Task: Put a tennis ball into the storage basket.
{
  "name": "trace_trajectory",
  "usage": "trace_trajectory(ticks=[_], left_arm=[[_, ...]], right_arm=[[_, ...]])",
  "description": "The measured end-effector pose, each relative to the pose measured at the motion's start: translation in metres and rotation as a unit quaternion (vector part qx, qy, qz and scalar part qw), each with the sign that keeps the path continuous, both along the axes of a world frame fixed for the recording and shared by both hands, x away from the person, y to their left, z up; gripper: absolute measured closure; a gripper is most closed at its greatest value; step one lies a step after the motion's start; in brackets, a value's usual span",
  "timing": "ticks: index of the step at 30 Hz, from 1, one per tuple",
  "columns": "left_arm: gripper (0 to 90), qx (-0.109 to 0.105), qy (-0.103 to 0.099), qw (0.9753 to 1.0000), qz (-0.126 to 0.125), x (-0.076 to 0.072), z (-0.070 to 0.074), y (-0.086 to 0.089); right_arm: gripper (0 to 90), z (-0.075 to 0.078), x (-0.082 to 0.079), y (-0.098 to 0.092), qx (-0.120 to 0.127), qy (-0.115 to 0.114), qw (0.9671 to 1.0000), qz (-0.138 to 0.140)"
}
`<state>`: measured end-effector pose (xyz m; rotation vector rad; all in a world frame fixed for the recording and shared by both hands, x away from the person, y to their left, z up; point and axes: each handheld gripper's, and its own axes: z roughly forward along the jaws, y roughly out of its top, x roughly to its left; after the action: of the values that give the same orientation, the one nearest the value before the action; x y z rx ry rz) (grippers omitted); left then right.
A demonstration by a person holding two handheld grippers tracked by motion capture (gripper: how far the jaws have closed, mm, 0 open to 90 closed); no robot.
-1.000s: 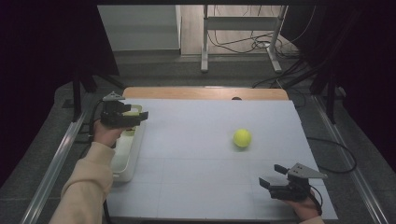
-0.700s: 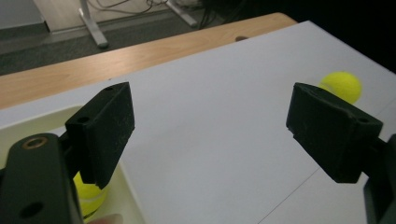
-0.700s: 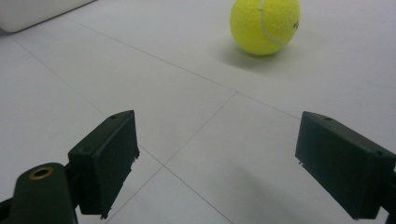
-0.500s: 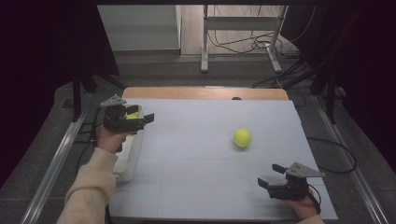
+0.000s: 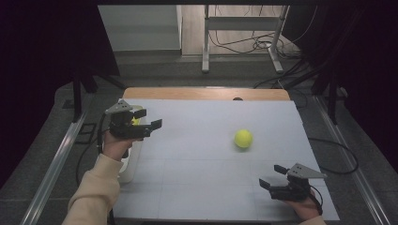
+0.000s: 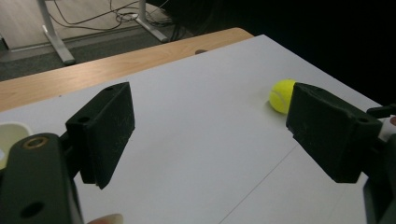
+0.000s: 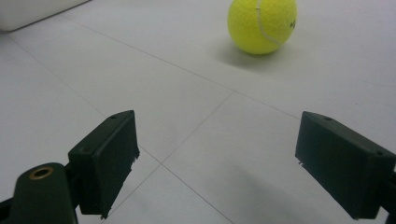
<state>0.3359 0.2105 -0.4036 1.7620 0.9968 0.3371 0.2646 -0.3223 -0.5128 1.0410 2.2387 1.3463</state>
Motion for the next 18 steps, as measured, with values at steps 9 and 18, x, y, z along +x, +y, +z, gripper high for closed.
trace_trajectory(ticks=[9, 18], left_arm=[[16.2, 0.002, -0.011, 0.9997, -0.023, -0.01, 0.003, -0.016], [16.1, 0.005, -0.014, 0.9988, -0.047, -0.013, 0.004, -0.032]], right_arm=[[13.4, 0.0, -0.001, 0.0, -0.002, -0.001, 1.0, -0.001], [13.5, 0.0, 0.0, 0.0, -0.001, 0.0, 1.0, -0.002]])
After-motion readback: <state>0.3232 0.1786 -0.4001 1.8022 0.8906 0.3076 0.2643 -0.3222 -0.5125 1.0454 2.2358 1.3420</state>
